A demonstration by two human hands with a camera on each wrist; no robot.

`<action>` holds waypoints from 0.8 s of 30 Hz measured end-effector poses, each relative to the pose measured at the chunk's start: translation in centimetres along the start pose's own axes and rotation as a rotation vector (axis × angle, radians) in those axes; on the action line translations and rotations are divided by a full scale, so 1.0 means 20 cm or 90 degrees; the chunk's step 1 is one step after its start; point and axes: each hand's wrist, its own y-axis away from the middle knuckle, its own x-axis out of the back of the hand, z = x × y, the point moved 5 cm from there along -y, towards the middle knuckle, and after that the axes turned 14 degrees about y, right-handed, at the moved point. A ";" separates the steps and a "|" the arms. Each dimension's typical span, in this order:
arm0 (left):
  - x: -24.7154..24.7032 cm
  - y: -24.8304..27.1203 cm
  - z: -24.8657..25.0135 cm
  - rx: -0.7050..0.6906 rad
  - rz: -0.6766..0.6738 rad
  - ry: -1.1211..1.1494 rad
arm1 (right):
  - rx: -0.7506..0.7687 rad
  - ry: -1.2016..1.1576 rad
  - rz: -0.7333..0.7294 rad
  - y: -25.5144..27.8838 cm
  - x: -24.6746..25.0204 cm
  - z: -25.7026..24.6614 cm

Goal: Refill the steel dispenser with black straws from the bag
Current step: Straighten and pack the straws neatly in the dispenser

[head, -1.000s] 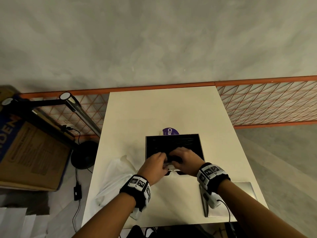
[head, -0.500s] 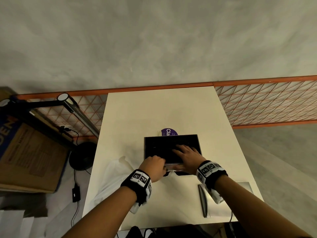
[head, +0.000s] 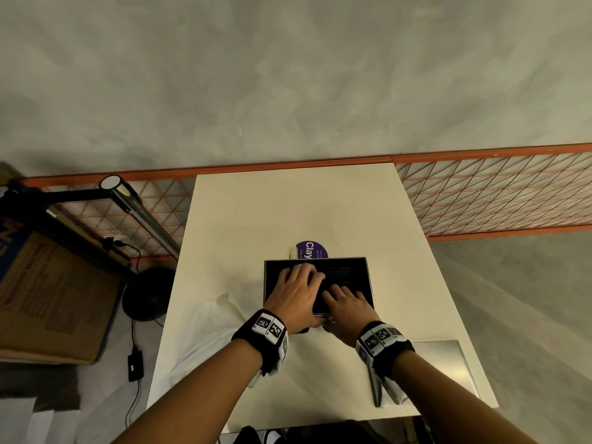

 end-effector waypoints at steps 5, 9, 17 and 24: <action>-0.15 0.05 -0.06 0.059 -0.043 0.066 | 0.007 0.002 0.009 0.04 -0.02 -0.01; -0.16 0.06 -0.05 0.067 -0.044 0.073 | 0.008 -0.003 0.074 0.08 0.00 -0.01; -0.16 0.13 0.00 0.082 -0.010 0.034 | 0.004 0.048 0.036 0.00 -0.04 -0.03; -0.14 0.17 0.02 0.021 0.072 0.034 | 0.001 0.018 0.017 0.02 -0.09 -0.05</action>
